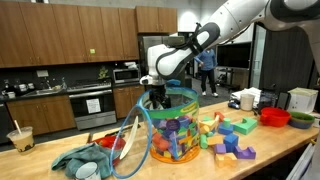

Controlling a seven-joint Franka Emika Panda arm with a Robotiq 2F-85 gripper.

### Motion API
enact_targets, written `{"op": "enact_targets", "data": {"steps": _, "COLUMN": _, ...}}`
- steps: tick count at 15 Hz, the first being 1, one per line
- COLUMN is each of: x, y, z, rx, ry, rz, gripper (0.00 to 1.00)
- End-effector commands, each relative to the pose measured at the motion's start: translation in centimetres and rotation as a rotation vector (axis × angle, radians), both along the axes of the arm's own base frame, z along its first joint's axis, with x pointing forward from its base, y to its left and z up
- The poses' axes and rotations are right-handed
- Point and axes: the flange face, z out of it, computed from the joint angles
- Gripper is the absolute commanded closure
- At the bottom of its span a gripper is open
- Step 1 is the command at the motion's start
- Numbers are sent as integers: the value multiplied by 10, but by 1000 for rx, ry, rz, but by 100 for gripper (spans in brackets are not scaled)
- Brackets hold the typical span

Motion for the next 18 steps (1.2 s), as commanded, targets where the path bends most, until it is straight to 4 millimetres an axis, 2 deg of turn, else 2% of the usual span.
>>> {"op": "enact_targets", "data": {"steps": 1, "x": -4, "y": 3, "z": 14, "rx": 44, "ry": 2, "rz": -24, "gripper": 0}}
{"op": "enact_targets", "data": {"steps": 2, "x": -1, "y": 5, "z": 6, "rx": 23, "ry": 5, "rz": -11, "gripper": 0}}
{"op": "enact_targets", "data": {"steps": 6, "x": -2, "y": 7, "z": 7, "rx": 33, "ry": 7, "rz": -13, "gripper": 0}}
{"op": "enact_targets", "data": {"steps": 14, "x": 5, "y": 7, "z": -5, "rx": -28, "ry": -148, "rz": 3, "gripper": 0}}
{"op": "enact_targets", "data": {"steps": 18, "x": 4, "y": 5, "z": -13, "rx": -58, "ry": -171, "rz": 17, "gripper": 0}}
